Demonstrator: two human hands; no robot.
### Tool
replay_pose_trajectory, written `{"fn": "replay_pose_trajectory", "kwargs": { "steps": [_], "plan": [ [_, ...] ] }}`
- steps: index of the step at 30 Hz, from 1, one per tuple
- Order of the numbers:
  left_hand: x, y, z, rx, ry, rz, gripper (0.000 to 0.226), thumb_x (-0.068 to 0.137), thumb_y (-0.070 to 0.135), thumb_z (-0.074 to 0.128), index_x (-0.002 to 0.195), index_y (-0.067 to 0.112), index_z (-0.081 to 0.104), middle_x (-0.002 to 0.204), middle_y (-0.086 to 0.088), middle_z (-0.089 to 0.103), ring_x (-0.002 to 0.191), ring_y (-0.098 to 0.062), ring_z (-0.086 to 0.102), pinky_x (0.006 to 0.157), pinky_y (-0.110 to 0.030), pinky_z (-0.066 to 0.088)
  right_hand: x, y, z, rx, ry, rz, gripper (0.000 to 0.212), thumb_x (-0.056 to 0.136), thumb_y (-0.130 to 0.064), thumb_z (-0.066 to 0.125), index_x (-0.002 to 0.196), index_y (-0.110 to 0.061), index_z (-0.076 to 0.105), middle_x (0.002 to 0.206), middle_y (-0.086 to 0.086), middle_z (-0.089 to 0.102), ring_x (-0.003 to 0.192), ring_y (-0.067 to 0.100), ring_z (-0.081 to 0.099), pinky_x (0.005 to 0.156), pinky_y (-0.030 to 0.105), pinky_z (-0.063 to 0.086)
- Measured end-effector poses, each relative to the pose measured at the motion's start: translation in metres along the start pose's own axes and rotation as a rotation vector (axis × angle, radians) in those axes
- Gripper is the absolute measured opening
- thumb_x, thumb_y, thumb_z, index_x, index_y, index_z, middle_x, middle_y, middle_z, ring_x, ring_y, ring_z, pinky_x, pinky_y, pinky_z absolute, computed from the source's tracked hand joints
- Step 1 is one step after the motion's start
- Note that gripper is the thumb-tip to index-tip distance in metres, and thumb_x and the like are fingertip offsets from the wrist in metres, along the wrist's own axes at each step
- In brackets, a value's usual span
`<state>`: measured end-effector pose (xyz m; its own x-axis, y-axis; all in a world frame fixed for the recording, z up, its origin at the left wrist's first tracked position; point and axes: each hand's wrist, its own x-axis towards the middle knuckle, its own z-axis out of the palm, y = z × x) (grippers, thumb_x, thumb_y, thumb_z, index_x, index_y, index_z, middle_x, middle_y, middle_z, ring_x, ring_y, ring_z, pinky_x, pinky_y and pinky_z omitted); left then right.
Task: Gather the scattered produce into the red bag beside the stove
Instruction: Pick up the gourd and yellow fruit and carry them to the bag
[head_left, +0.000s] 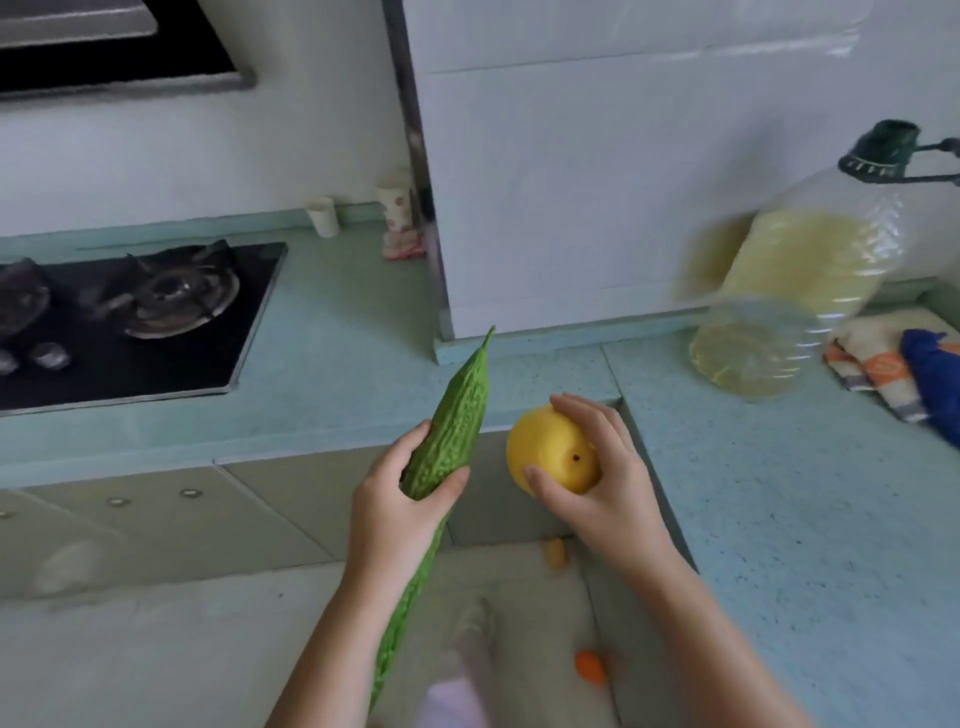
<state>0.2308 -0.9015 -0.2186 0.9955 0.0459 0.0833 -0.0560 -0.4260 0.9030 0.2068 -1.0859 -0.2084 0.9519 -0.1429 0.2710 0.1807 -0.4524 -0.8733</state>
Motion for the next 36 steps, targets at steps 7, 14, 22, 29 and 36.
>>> {"fn": "replay_pose_trajectory", "kwargs": {
  "steps": [7, 14, 22, 29, 36],
  "plan": [
    [-0.025, -0.018, -0.063, 0.025, 0.198, -0.1, 0.053, 0.073, 0.023, 0.076, 0.123, 0.027, 0.057, 0.114, 0.014, 0.064, 0.102, 0.001, 0.057, 0.087, -0.017, 0.045, 0.004, -0.03, 0.06, 0.069, -0.195, -0.102, 0.057, 0.062, -0.046, 0.061, 0.117, -0.039, 0.046, 0.124, -0.009, 0.046, 0.112, -0.014, 0.038, 0.088, -0.002, 0.026],
    [-0.045, -0.039, -0.12, 0.001, 0.368, -0.165, 0.049, 0.073, 0.022, 0.076, 0.118, 0.03, 0.059, 0.106, 0.018, 0.064, 0.097, 0.005, 0.058, 0.082, -0.013, 0.046, 0.003, -0.065, 0.122, 0.096, -0.359, -0.186, 0.056, 0.062, -0.045, 0.064, 0.115, -0.04, 0.047, 0.123, -0.01, 0.047, 0.111, -0.01, 0.041, 0.085, -0.001, 0.029],
    [-0.068, -0.082, -0.204, -0.036, 0.49, -0.217, 0.049, 0.073, 0.02, 0.075, 0.118, 0.03, 0.059, 0.104, 0.018, 0.065, 0.094, 0.006, 0.058, 0.074, -0.004, 0.042, -0.017, -0.117, 0.217, 0.095, -0.518, -0.28, 0.057, 0.061, -0.047, 0.062, 0.116, -0.036, 0.048, 0.12, -0.018, 0.044, 0.109, -0.013, 0.04, 0.084, -0.002, 0.029],
    [-0.086, -0.15, -0.33, -0.039, 0.568, -0.281, 0.051, 0.073, 0.025, 0.076, 0.12, 0.03, 0.058, 0.107, 0.016, 0.064, 0.095, 0.006, 0.057, 0.075, -0.004, 0.042, -0.049, -0.18, 0.352, 0.104, -0.602, -0.329, 0.055, 0.063, -0.041, 0.067, 0.114, -0.041, 0.046, 0.122, -0.025, 0.04, 0.112, -0.011, 0.038, 0.085, 0.0, 0.03],
    [-0.115, -0.212, -0.479, -0.034, 0.629, -0.338, 0.046, 0.075, 0.028, 0.073, 0.117, 0.037, 0.056, 0.103, 0.022, 0.062, 0.091, 0.014, 0.053, 0.072, 0.0, 0.04, -0.095, -0.264, 0.496, 0.146, -0.693, -0.358, 0.055, 0.064, -0.032, 0.07, 0.113, -0.042, 0.046, 0.123, -0.021, 0.041, 0.114, -0.008, 0.038, 0.086, -0.001, 0.028]
  ]
}}
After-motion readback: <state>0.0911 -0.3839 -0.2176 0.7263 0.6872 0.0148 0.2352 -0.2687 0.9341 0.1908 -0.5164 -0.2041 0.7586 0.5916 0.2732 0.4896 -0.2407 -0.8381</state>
